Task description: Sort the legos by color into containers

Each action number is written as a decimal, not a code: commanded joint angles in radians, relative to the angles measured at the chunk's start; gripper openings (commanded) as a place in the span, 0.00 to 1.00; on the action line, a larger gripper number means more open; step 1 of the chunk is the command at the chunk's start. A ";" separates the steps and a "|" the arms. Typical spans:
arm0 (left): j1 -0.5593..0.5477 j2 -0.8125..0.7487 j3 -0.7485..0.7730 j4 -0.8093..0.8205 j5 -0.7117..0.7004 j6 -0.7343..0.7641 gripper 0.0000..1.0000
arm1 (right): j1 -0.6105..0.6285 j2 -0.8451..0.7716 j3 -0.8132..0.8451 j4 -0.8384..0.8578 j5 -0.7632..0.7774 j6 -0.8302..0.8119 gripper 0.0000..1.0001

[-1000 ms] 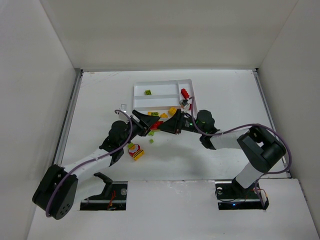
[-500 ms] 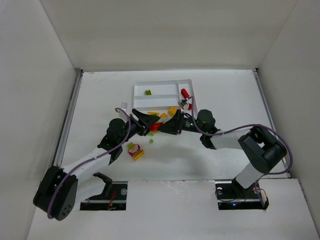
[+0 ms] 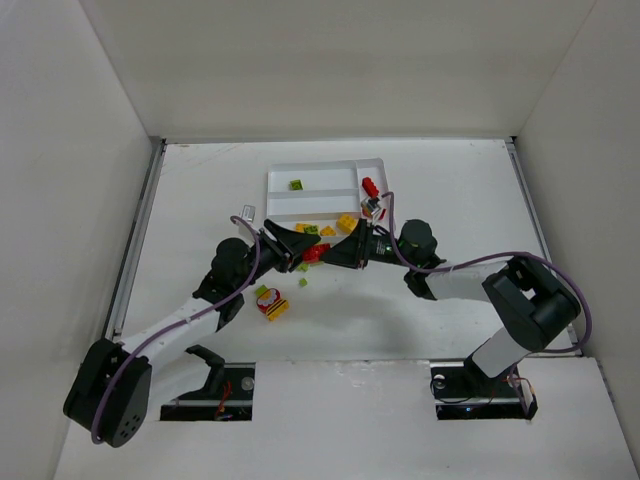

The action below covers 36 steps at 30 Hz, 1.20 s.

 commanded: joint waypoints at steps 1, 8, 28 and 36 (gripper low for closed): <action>0.011 -0.042 -0.004 0.063 -0.002 0.014 0.31 | -0.009 -0.030 -0.018 0.042 -0.011 -0.015 0.50; -0.004 -0.060 -0.014 0.053 -0.031 0.048 0.25 | -0.016 -0.065 -0.026 0.021 -0.003 -0.024 0.75; -0.041 -0.068 -0.020 0.007 -0.024 0.123 0.24 | -0.007 -0.125 0.037 -0.159 0.061 -0.140 0.52; -0.056 -0.059 -0.031 0.018 -0.037 0.125 0.24 | 0.022 -0.101 0.049 -0.160 0.070 -0.140 0.41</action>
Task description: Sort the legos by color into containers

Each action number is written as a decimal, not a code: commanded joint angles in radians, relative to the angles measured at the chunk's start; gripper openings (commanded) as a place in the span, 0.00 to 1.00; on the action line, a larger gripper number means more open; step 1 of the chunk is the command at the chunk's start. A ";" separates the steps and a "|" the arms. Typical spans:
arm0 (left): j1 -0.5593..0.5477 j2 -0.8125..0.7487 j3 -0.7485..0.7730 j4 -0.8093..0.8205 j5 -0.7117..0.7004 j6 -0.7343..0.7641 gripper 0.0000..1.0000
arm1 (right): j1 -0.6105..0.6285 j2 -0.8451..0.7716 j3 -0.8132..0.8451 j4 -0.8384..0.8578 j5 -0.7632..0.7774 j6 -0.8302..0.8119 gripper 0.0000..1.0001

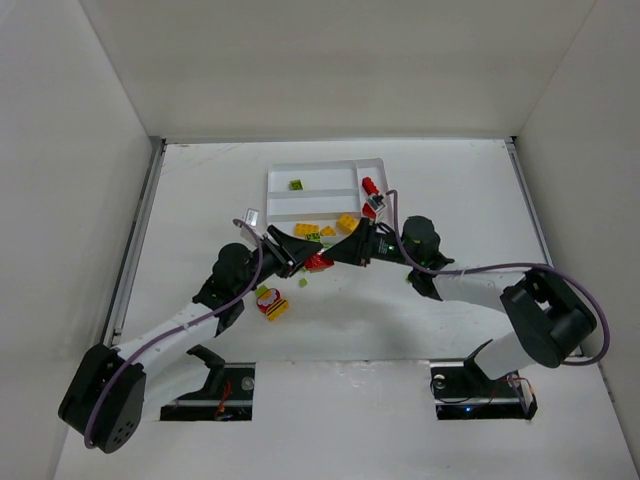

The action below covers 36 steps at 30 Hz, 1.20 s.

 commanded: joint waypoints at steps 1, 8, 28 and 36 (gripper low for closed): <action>-0.008 -0.016 -0.011 0.052 -0.009 0.021 0.24 | 0.019 0.006 0.034 0.024 0.015 -0.021 0.40; -0.007 -0.020 -0.018 0.042 -0.039 0.030 0.22 | 0.034 -0.020 0.037 -0.037 0.036 -0.055 0.28; 0.025 0.024 0.005 -0.037 -0.184 0.067 0.21 | 0.145 -0.221 0.097 -0.500 0.305 -0.311 0.27; 0.096 -0.066 -0.004 -0.067 -0.172 0.074 0.21 | 0.051 -0.250 0.094 -0.470 0.311 -0.298 0.27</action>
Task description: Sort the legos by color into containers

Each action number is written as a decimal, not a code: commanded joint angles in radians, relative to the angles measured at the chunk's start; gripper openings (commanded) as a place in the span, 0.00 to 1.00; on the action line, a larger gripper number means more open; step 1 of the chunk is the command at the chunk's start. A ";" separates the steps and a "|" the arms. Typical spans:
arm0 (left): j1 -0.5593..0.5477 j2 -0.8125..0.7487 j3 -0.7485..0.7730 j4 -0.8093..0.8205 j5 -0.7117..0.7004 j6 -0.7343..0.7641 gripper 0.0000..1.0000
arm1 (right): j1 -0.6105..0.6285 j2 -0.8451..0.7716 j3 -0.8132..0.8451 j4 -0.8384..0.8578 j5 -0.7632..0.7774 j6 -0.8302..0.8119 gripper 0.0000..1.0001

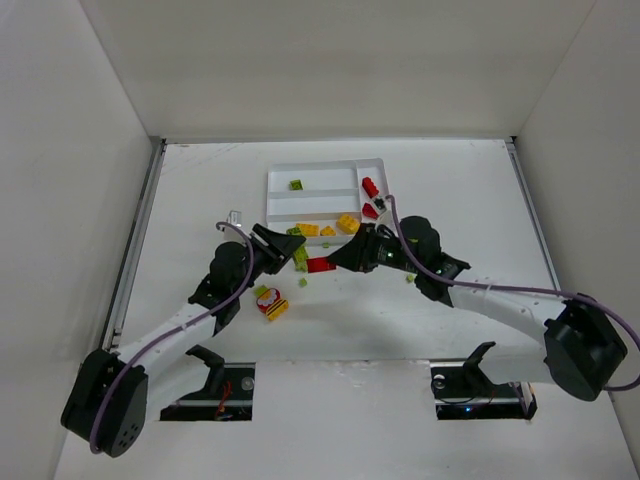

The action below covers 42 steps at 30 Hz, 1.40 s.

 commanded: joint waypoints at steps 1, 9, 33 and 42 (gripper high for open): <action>0.047 -0.076 0.009 0.013 0.002 0.019 0.21 | -0.069 -0.034 0.033 0.046 0.034 -0.010 0.28; 0.077 -0.157 -0.034 -0.014 0.054 0.048 0.22 | -0.269 0.107 0.096 0.088 0.219 -0.016 0.28; 0.060 -0.123 -0.025 0.007 0.119 0.096 0.24 | -0.363 0.333 0.210 -0.076 0.522 -0.051 0.69; 0.051 -0.116 -0.011 0.007 0.105 0.084 0.24 | -0.211 0.129 0.133 -0.081 0.476 -0.173 0.65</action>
